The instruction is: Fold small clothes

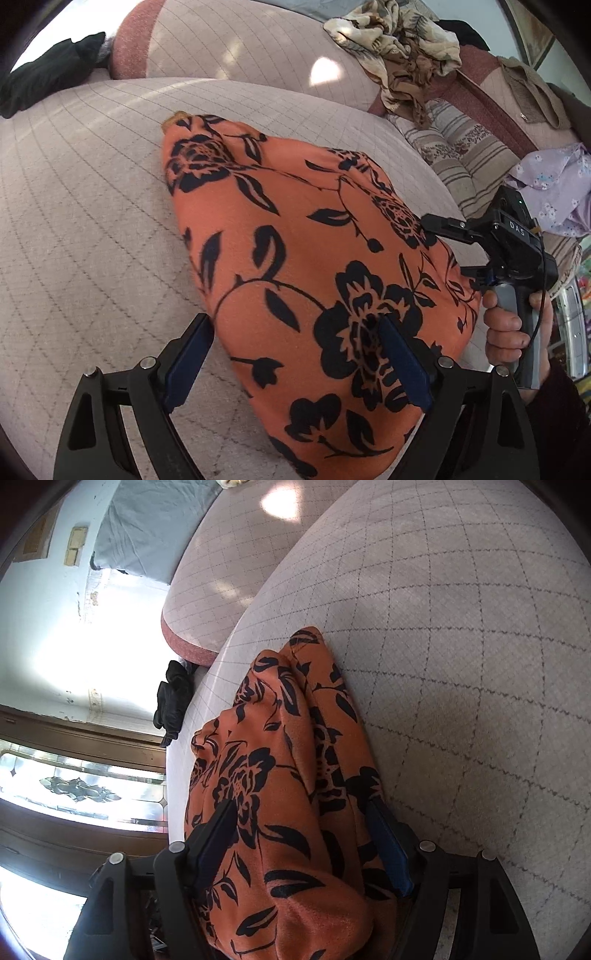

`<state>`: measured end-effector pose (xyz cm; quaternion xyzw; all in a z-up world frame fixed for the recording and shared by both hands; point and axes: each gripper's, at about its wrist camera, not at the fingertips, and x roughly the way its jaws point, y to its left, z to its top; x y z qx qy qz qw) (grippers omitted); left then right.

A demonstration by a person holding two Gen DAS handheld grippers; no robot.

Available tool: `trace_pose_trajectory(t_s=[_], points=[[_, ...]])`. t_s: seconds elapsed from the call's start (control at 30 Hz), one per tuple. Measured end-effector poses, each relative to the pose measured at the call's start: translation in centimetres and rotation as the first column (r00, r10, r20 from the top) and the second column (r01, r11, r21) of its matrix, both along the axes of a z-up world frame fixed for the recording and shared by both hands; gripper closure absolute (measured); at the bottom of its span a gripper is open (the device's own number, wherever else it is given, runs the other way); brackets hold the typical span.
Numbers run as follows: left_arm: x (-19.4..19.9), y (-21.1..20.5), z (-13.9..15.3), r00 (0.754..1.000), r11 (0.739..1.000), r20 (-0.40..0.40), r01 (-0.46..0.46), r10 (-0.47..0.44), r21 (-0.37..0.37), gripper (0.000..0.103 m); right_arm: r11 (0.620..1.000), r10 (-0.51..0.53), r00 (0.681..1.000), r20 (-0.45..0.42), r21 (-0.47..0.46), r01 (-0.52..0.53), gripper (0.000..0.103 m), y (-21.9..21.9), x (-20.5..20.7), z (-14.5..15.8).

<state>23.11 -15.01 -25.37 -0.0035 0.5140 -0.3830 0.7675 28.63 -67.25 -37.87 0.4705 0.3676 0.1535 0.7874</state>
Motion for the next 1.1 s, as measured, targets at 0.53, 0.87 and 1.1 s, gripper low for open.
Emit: trace_pose_trajectory(t_s=[0.53,0.87,1.1], points=[[1.7,-0.4,-0.3,0.998,0.996,-0.007,-0.057,0.057,-0.073,0.051,0.933,0.106,0.992,0.073,-0.351,-0.074,0.05,6.4,-0.2,3.2],[0.8,1.1,2.8,0.991,0.991,0.074,-0.105,0.111,-0.081,0.057,0.894,0.128,0.974,0.184,-0.447,-0.033,0.059,9.7,-2.3,6.5],[-0.1,4.2,5.1,0.976,0.985,0.138,-0.162,0.169,-0.064,0.057,0.9,0.177,0.955,0.237,-0.432,-0.06,0.059,14.0,-2.8,8.4]])
